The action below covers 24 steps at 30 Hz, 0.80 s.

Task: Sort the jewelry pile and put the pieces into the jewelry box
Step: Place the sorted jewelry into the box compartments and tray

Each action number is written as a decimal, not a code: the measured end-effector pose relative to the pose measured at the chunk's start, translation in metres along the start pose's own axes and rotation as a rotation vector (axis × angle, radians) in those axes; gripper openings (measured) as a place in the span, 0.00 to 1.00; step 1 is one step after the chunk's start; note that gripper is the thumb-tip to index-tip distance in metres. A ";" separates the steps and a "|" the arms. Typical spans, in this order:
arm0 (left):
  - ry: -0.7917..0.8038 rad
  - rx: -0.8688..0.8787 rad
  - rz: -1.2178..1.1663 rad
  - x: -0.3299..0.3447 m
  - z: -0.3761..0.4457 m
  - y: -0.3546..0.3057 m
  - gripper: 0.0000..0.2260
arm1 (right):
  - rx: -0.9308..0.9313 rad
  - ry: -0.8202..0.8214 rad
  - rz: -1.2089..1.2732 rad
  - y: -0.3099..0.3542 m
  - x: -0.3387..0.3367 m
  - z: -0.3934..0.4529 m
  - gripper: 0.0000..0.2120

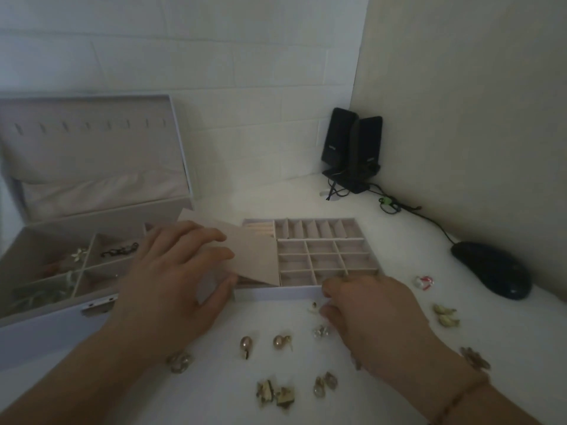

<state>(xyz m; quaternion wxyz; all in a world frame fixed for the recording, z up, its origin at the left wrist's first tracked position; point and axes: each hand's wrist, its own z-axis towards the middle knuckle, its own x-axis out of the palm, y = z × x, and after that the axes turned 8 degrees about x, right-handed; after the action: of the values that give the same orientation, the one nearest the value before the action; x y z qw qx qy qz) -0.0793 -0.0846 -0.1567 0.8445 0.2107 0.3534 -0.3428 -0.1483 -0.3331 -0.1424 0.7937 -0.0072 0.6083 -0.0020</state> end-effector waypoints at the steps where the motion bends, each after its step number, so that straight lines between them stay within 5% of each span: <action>1: 0.022 0.028 0.003 0.001 0.001 -0.001 0.13 | -0.016 0.004 0.022 0.001 0.003 -0.002 0.10; 7: 0.035 0.070 0.137 0.005 0.008 -0.005 0.09 | -0.105 0.091 -0.024 0.014 0.007 0.005 0.04; 13: 0.007 0.066 0.112 0.009 0.006 -0.007 0.12 | -0.173 0.211 0.198 0.006 0.013 0.015 0.07; 18: -0.001 0.058 0.085 0.010 0.008 -0.008 0.12 | 0.111 -0.166 0.564 -0.037 -0.017 0.040 0.04; 24: 0.003 0.063 0.071 0.012 0.006 -0.005 0.10 | 0.280 0.017 0.368 -0.078 0.016 0.119 0.03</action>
<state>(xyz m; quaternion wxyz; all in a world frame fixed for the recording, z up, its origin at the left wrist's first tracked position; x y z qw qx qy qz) -0.0740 -0.0971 -0.1621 0.8485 0.2500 0.3361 -0.3234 -0.0286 -0.4101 -0.1259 0.7688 0.2144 0.5997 0.0584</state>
